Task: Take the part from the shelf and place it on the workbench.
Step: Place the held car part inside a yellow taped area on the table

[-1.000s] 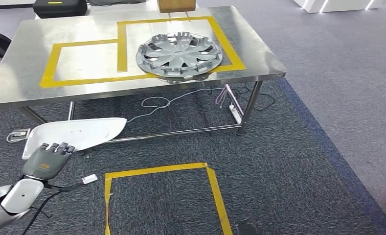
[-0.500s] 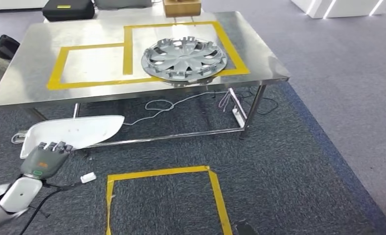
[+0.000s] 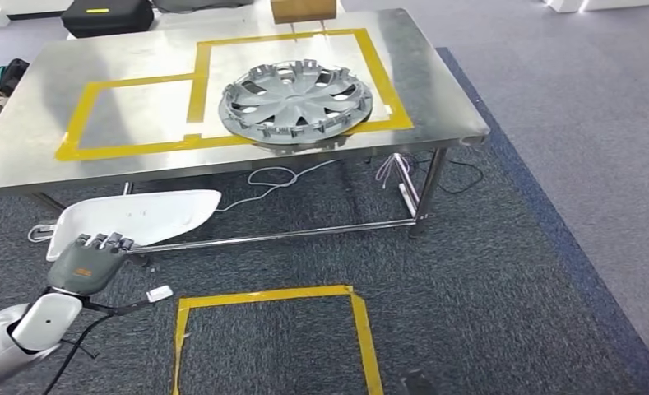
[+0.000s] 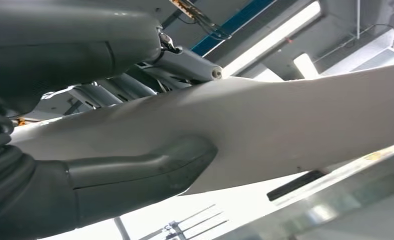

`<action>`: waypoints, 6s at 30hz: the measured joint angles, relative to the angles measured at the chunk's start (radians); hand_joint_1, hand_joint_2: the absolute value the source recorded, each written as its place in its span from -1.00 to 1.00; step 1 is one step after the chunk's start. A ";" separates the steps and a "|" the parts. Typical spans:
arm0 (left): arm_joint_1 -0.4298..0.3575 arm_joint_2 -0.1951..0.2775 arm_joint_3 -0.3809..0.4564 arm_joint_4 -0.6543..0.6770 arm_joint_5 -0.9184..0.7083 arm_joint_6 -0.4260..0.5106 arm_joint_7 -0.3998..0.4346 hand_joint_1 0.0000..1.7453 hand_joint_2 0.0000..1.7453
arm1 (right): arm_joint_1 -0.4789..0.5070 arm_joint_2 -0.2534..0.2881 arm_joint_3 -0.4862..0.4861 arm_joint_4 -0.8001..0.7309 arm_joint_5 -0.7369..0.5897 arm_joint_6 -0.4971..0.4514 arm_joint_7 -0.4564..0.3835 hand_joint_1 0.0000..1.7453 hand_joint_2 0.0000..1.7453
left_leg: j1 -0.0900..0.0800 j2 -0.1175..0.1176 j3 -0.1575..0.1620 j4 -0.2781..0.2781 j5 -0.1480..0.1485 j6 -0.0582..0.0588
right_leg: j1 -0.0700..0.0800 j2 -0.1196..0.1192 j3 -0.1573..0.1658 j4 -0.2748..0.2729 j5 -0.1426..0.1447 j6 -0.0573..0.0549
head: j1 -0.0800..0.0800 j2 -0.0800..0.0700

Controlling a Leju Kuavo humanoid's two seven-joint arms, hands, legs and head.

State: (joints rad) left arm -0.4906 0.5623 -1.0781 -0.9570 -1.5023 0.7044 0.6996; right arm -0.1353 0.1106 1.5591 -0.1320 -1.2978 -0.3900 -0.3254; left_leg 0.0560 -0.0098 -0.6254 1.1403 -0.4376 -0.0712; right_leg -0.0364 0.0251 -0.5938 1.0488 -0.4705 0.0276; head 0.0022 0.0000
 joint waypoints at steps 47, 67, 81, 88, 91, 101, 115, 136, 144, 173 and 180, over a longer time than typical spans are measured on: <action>0.049 -0.018 0.086 -0.022 0.000 -0.002 -0.002 1.00 1.00 | -0.003 -0.006 -0.001 0.002 -0.003 -0.005 0.002 -1.00 -1.00 | -0.090 -0.020 0.068 -0.181 -0.003 0.140 | 0.085 -0.014 -0.011 0.036 -0.008 -0.015 | -0.007 0.000; 0.054 -0.028 0.096 -0.015 0.000 -0.001 0.000 1.00 1.00 | 0.004 -0.001 -0.001 0.001 -0.003 -0.004 0.005 -1.00 -1.00 | -0.050 -0.001 -0.089 0.111 -0.177 0.033 | 0.017 -0.011 0.079 -0.060 -0.021 -0.020 | -0.004 0.000; 0.081 -0.059 0.088 -0.052 0.000 0.009 -0.034 1.00 1.00 | -0.017 -0.001 -0.001 0.001 -0.003 -0.004 0.007 -1.00 -1.00 | -0.056 -0.003 -0.042 -0.160 0.093 0.091 | 0.015 -0.021 0.054 0.202 -0.258 0.041 | 0.012 0.000; 0.085 -0.053 0.098 -0.042 0.000 0.006 -0.034 1.00 1.00 | -0.015 -0.001 -0.001 0.001 -0.004 -0.004 0.008 -1.00 -1.00 | -0.066 -0.013 -0.035 -0.152 0.081 0.070 | 0.033 -0.022 0.056 -0.024 -0.062 0.002 | 0.012 0.000; 0.089 -0.050 0.119 -0.037 0.000 0.004 -0.054 1.00 1.00 | -0.014 -0.001 -0.001 0.001 -0.006 -0.004 0.008 -1.00 -1.00 | -0.064 -0.012 -0.039 -0.148 0.072 0.054 | 0.030 -0.022 0.056 -0.031 -0.043 -0.016 | 0.011 0.000; 0.126 -0.041 0.163 -0.054 0.000 0.008 -0.089 1.00 1.00 | -0.007 -0.001 -0.001 0.001 -0.010 -0.007 0.000 -1.00 -1.00 | -0.030 0.004 -0.053 -0.068 0.032 0.003 | 0.009 -0.024 0.073 -0.034 -0.041 0.000 | -0.007 0.000; 0.163 -0.038 0.205 -0.102 0.000 0.008 -0.144 1.00 1.00 | -0.007 -0.001 -0.001 0.001 -0.011 -0.009 -0.002 -1.00 -1.00 | -0.039 0.004 0.005 -0.161 0.053 0.068 | 0.015 -0.027 -0.026 0.130 -0.121 0.032 | -0.002 0.000; 0.195 -0.011 0.259 -0.127 0.000 0.009 -0.160 1.00 1.00 | -0.015 -0.001 -0.001 0.001 -0.012 -0.010 -0.011 -1.00 -1.00 | -0.040 0.005 0.019 -0.152 0.026 0.042 | 0.024 -0.028 0.035 -0.037 -0.025 0.013 | -0.010 0.000; 0.196 -0.015 0.255 -0.137 0.000 0.009 -0.157 1.00 1.00 | -0.013 -0.001 -0.001 0.001 -0.015 -0.010 -0.012 -1.00 -1.00 | -0.040 0.004 0.023 -0.159 0.031 0.071 | 0.024 -0.027 -0.112 0.229 -0.131 0.027 | -0.005 0.000; 0.179 -0.019 0.357 -0.137 0.000 0.002 -0.203 -1.00 -1.00 | -0.015 -0.002 -0.001 0.001 -0.021 -0.006 -0.018 -1.00 -1.00 | -0.039 -0.001 0.015 -0.146 0.026 0.044 | 0.034 -0.012 0.046 -0.052 -0.002 -0.014 | -0.015 0.000; 0.166 -0.022 0.356 -0.115 0.000 0.001 -0.212 -1.00 -1.00 | -0.015 -0.001 0.000 0.001 -0.022 -0.006 -0.018 -1.00 -1.00 | -0.040 -0.001 0.015 -0.146 0.025 0.048 | 0.031 -0.012 0.048 -0.059 -0.002 0.013 | -0.015 0.000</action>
State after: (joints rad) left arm -0.3245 0.5405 -0.7224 -1.0724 -1.5026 0.7058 0.4874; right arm -0.1502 0.1095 1.5591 -0.1308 -1.3195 -0.3956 -0.3429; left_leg 0.0160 -0.0110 -0.6101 0.9943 -0.4124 -0.0236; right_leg -0.0056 0.0132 -0.5455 0.9902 -0.4727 0.0410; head -0.0132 -0.0004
